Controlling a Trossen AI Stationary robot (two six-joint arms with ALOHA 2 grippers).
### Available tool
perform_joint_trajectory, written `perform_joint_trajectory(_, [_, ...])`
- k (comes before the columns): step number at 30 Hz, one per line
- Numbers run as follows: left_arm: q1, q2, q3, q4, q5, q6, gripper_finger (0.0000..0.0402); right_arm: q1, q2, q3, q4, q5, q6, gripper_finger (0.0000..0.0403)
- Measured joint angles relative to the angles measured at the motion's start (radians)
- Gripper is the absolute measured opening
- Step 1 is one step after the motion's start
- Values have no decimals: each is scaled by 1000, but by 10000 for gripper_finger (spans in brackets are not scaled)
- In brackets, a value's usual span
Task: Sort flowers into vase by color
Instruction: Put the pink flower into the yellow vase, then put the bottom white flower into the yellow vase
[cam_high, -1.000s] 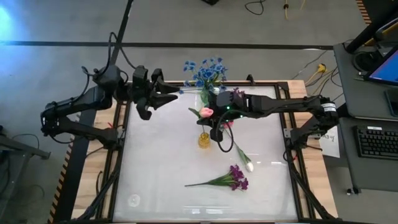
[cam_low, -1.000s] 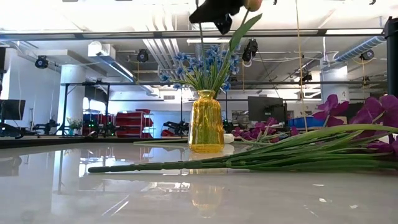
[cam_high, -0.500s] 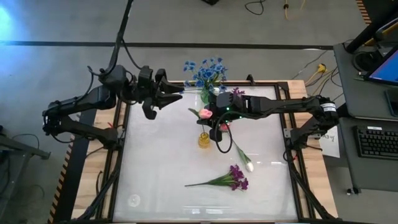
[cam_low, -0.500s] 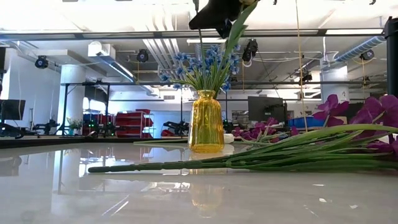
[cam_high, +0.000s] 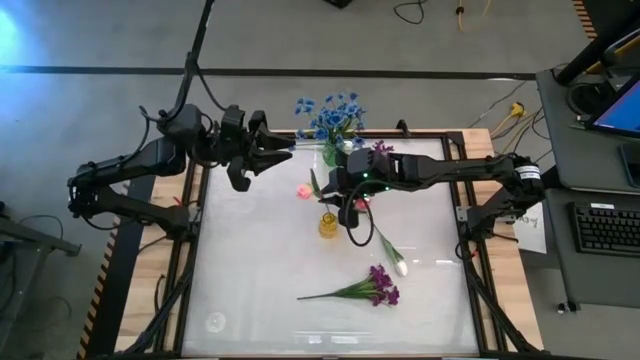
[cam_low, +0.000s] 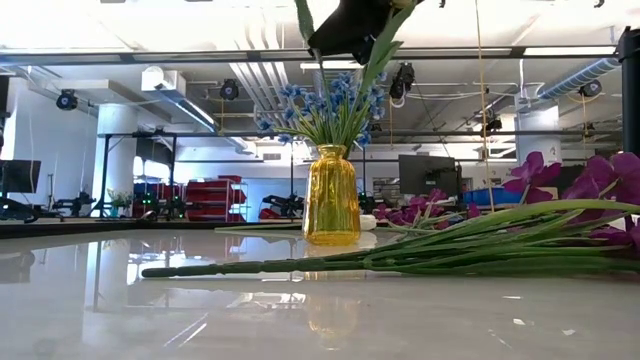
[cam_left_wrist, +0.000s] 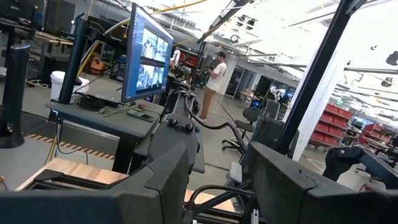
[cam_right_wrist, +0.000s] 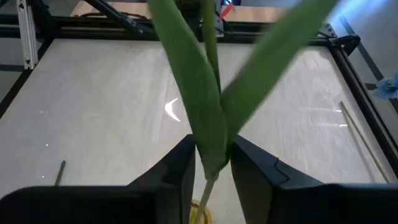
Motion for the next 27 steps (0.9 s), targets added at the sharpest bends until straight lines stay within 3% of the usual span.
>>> perform_joint_trajectory(11, [0,0,0,-23,1,-3,151,0,-28,9,-16,26,58,149])
perform_joint_trajectory(19, [0,0,0,-43,1,-3,151,0,-139,9,2,30,123,181])
perform_joint_trajectory(27, [0,0,0,-39,1,17,151,0,-319,11,-11,249,326,183])
